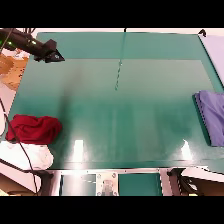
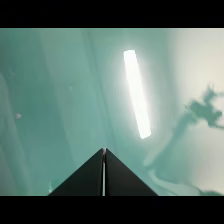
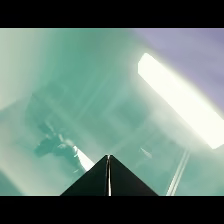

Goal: Fold the shirts.

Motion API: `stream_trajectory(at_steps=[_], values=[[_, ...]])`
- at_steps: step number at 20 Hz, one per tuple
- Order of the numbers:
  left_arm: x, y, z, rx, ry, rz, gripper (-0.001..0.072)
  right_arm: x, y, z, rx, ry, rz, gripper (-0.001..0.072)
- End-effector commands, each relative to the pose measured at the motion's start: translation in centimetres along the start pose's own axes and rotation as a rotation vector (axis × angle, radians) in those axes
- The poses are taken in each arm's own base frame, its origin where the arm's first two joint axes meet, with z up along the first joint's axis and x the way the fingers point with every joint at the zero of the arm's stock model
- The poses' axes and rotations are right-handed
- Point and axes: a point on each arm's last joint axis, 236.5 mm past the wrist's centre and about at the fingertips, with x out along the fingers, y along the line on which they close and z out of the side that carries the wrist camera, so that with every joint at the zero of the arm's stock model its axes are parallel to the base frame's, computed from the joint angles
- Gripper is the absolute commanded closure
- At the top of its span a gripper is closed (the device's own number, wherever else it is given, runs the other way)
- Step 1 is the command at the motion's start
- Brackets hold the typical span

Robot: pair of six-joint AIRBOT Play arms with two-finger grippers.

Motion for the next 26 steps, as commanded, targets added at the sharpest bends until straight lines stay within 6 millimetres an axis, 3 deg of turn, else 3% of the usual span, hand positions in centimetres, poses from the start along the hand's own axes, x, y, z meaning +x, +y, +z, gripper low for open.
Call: stream_trajectory(at_steps=[1, 4, 9, 12, 14, 17, 26], values=[[1.4, -1.9, -2.6, 0.012, 0.118, 0.004, 0.0687, 2.1, 9.2, -2.9, -0.319, -0.05, 0.086, 0.0699], [3.4, -4.4, -6.2, 0.056, 0.224, 0.056, 0.0688, 5.6, 11.0, -8.8, -0.458, 0.016, 0.094, 0.07], [3.2, -6.2, -15.2, 0.026, 0.277, 0.126, 0.0688, 10.3, 8.9, -17.6, -0.588, 0.146, 0.082, 0.0699], [2.2, -4.4, -21.6, -0.105, 0.196, 0.189, 0.0688, 11.6, 8.0, -20.8, -0.636, 0.17, 0.08, 0.0699], [1.7, -3.4, -25.0, -0.145, 0.168, 0.217, 0.0687, 12.2, 7.9, -21.4, -0.673, 0.161, 0.084, 0.0699], [1.2, -2.8, -26.8, -0.136, 0.17, 0.237, 0.0686, 12.1, 7.6, -22.3, -0.682, 0.2, 0.08, 0.0699], [1.4, -2.8, -26.2, -0.131, 0.144, 0.233, 0.0686, 12.1, 7.5, -22.4, -0.681, 0.205, 0.078, 0.0699]])
